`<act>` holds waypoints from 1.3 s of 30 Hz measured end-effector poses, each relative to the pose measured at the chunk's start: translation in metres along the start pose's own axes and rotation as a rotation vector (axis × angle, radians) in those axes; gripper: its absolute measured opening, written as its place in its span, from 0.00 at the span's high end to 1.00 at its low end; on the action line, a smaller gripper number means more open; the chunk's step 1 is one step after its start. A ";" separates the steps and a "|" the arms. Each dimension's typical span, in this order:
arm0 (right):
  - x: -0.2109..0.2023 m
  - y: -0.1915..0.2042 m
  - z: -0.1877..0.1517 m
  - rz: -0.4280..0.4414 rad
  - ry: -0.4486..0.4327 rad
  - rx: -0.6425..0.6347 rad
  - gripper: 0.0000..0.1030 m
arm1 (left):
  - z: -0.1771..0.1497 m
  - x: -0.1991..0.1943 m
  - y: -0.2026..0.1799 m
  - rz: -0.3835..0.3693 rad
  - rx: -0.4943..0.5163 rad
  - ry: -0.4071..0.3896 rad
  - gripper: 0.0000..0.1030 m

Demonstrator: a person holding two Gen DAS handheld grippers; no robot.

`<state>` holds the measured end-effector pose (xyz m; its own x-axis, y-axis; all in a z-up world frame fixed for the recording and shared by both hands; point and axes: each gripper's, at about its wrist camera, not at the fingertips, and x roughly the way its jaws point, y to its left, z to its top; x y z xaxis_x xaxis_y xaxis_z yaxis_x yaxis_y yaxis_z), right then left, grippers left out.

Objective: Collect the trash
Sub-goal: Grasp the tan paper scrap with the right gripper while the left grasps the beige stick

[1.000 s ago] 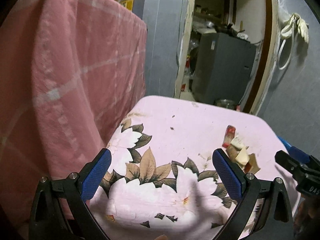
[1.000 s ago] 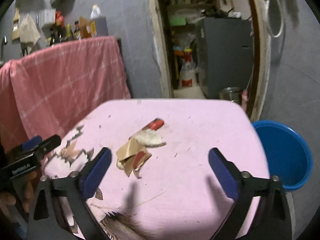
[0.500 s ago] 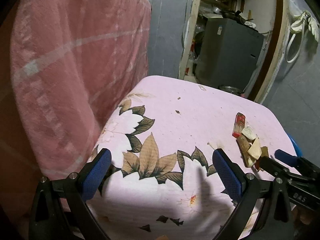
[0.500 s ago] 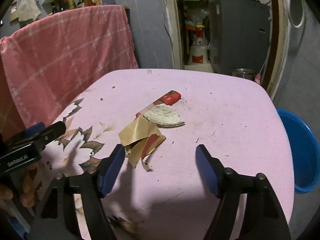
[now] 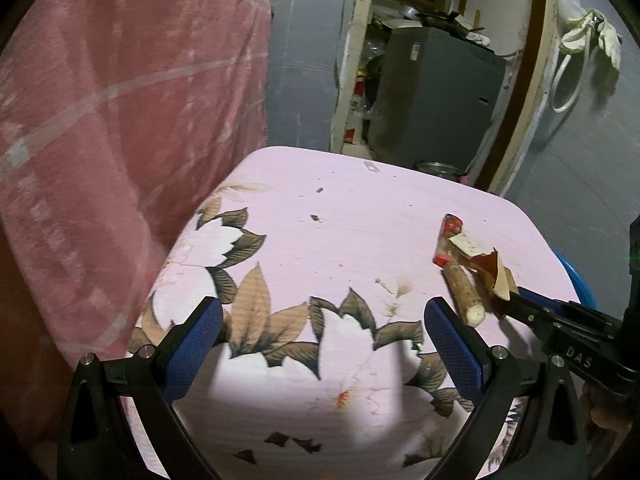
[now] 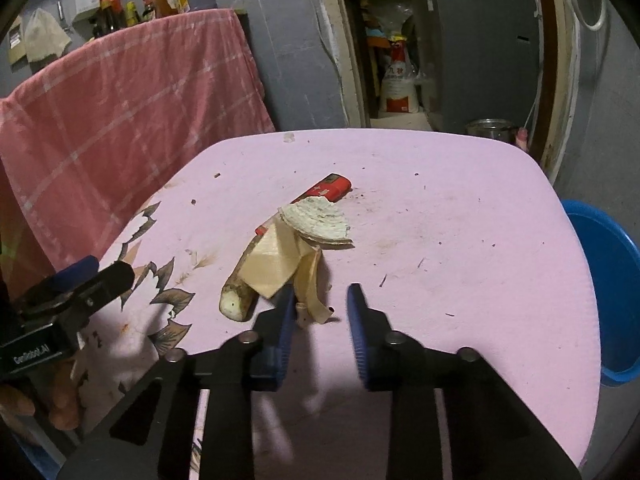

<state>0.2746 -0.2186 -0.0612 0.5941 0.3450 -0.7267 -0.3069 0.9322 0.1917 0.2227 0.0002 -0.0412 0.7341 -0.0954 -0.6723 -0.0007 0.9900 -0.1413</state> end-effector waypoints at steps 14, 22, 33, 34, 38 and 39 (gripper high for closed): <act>-0.012 -0.016 -0.007 -0.027 -0.039 0.011 0.92 | 0.000 0.015 -0.034 -0.092 0.064 0.045 0.13; -0.019 -0.027 -0.012 -0.020 -0.062 0.033 0.92 | 0.001 0.029 -0.060 -0.146 0.112 0.091 0.30; -0.033 -0.040 -0.015 0.007 -0.113 0.068 0.92 | 0.000 0.043 -0.085 -0.147 0.162 0.134 0.54; -0.034 -0.041 -0.015 0.009 -0.118 0.069 0.92 | 0.000 0.044 -0.087 -0.146 0.169 0.135 0.56; -0.037 -0.043 -0.015 0.020 -0.135 0.078 0.92 | 0.001 0.047 -0.092 -0.148 0.176 0.146 0.68; -0.038 -0.044 -0.016 0.023 -0.140 0.080 0.92 | 0.001 0.048 -0.092 -0.150 0.176 0.148 0.71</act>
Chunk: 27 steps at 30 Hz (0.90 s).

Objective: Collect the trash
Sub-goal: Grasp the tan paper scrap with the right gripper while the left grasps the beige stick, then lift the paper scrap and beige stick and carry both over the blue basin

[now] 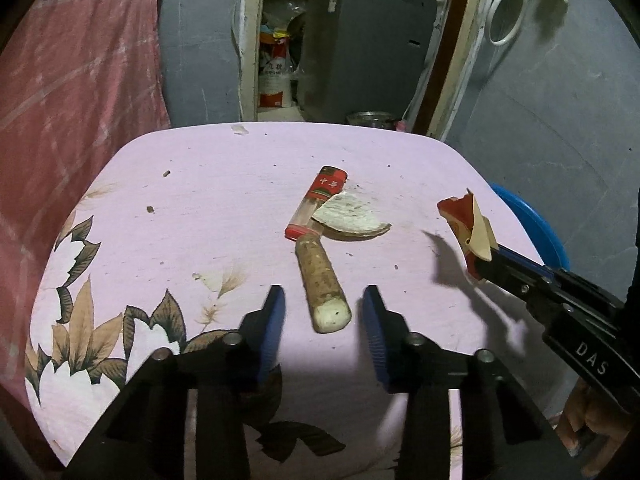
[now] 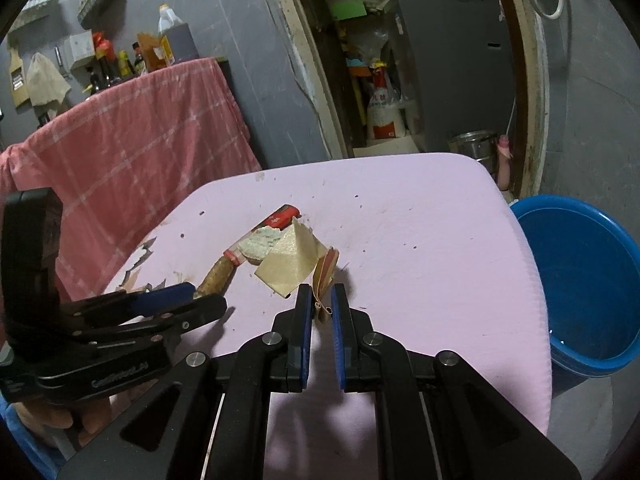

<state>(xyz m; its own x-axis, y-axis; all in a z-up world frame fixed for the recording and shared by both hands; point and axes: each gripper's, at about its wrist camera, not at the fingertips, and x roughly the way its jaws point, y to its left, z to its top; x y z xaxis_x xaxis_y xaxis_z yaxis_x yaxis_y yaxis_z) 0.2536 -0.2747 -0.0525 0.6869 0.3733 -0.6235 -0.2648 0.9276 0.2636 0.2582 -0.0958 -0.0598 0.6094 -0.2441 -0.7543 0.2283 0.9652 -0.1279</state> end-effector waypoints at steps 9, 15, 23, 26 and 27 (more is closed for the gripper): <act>-0.007 -0.006 -0.002 0.016 -0.032 0.018 0.92 | 0.005 0.001 -0.001 0.000 -0.043 0.021 0.83; -0.019 -0.013 -0.003 0.017 -0.081 0.027 0.92 | 0.004 -0.006 -0.005 -0.034 -0.072 -0.030 0.84; -0.053 -0.027 -0.001 -0.027 -0.224 0.028 0.92 | 0.010 -0.029 -0.040 -0.080 -0.053 -0.206 0.85; -0.067 -0.035 0.001 -0.050 -0.281 0.029 0.92 | 0.013 -0.032 -0.056 -0.080 -0.024 -0.254 0.85; -0.073 -0.038 0.001 -0.060 -0.298 0.030 0.92 | 0.014 -0.032 -0.060 -0.081 -0.015 -0.257 0.85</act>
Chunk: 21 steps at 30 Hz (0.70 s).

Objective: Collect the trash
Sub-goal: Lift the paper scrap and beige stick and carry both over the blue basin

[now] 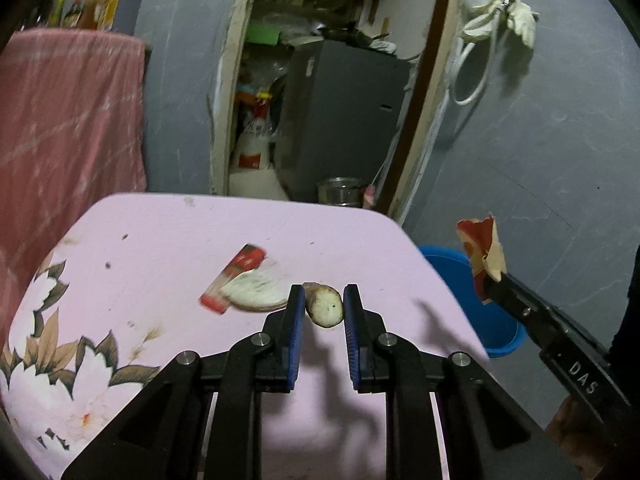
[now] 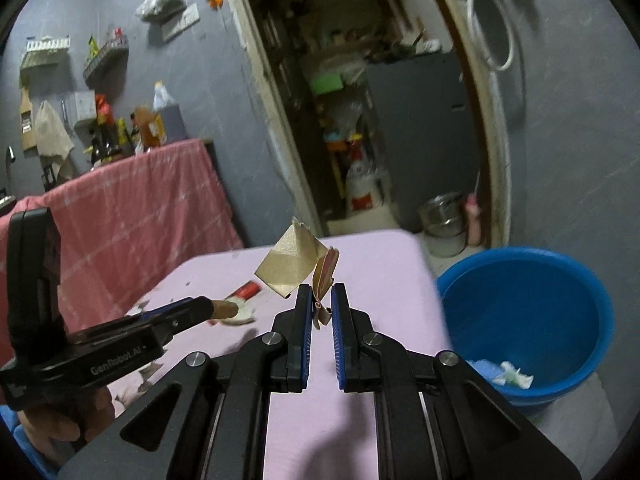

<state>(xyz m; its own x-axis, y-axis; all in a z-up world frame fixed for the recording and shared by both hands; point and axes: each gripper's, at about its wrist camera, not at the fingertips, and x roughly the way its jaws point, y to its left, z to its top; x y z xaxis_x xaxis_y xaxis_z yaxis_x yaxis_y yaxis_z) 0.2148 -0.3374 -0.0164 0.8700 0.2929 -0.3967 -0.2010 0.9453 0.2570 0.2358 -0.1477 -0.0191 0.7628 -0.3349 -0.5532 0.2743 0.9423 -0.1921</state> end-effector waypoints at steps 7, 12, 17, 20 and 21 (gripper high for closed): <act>-0.017 -0.021 0.004 -0.048 -0.061 0.013 0.92 | 0.007 0.004 -0.020 -0.028 0.024 -0.039 0.85; -0.031 -0.038 0.006 -0.107 -0.135 0.018 0.92 | 0.017 0.002 -0.043 -0.059 0.044 -0.125 0.85; -0.044 -0.058 0.012 -0.168 -0.199 0.012 0.92 | 0.027 0.007 -0.068 -0.093 0.064 -0.193 0.85; -0.046 -0.072 0.016 -0.213 -0.224 0.004 0.92 | 0.029 0.015 -0.085 -0.111 0.080 -0.200 0.85; -0.045 -0.077 0.018 -0.230 -0.226 0.002 0.92 | 0.030 0.018 -0.089 -0.115 0.083 -0.196 0.85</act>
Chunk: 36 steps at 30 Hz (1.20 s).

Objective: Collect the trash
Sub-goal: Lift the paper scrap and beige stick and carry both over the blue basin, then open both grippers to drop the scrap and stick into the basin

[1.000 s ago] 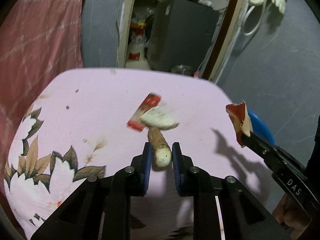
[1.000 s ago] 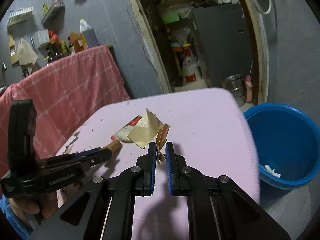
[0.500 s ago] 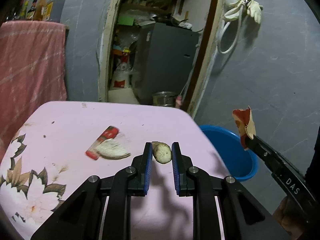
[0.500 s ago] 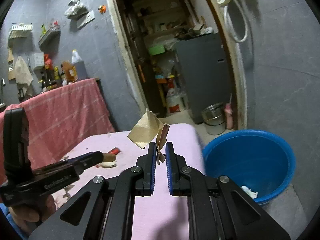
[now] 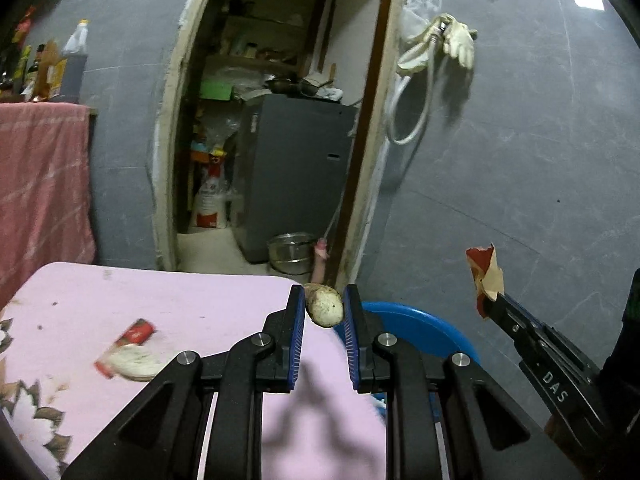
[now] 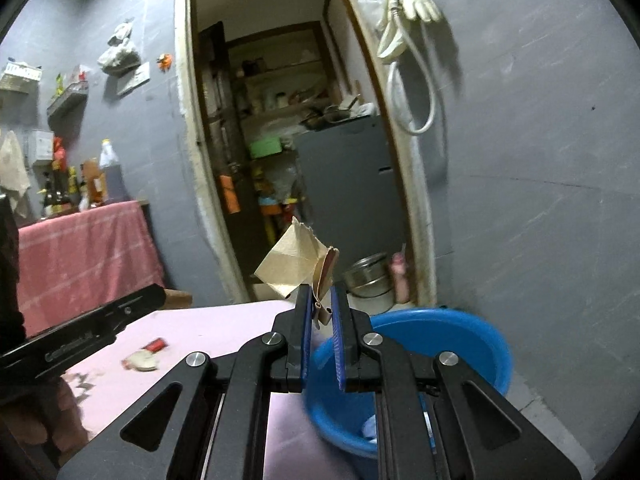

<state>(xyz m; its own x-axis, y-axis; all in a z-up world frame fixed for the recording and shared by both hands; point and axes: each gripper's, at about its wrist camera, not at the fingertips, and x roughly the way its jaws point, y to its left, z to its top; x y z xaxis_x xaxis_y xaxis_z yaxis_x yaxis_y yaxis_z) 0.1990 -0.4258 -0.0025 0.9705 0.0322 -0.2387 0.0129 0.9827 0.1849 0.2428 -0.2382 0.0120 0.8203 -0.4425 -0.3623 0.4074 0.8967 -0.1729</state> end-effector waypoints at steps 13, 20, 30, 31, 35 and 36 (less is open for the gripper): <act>0.037 -0.065 -0.024 -0.096 0.130 0.096 0.92 | -0.003 0.089 -0.038 -0.087 -0.024 0.195 0.85; 0.052 -0.090 -0.034 -0.117 0.212 0.168 0.92 | -0.010 0.129 -0.047 -0.104 -0.059 0.303 0.85; 0.066 -0.106 -0.037 -0.129 0.286 0.225 0.90 | -0.026 0.158 -0.050 -0.109 -0.082 0.433 0.84; 0.067 -0.106 -0.037 -0.128 0.286 0.227 0.88 | -0.027 0.159 -0.050 -0.107 -0.083 0.438 0.84; 0.063 -0.105 -0.036 -0.126 0.277 0.228 0.76 | -0.029 0.159 -0.050 -0.105 -0.087 0.452 0.80; 0.063 -0.105 -0.035 -0.127 0.273 0.226 0.76 | -0.028 0.159 -0.050 -0.106 -0.090 0.449 0.76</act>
<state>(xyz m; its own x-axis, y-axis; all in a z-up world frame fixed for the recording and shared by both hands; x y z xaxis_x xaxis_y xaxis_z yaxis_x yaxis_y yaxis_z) 0.2501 -0.5204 -0.0701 0.8583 -0.0096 -0.5131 0.2113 0.9178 0.3361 0.3413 -0.3528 -0.0627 0.5130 -0.5032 -0.6954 0.4267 0.8525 -0.3021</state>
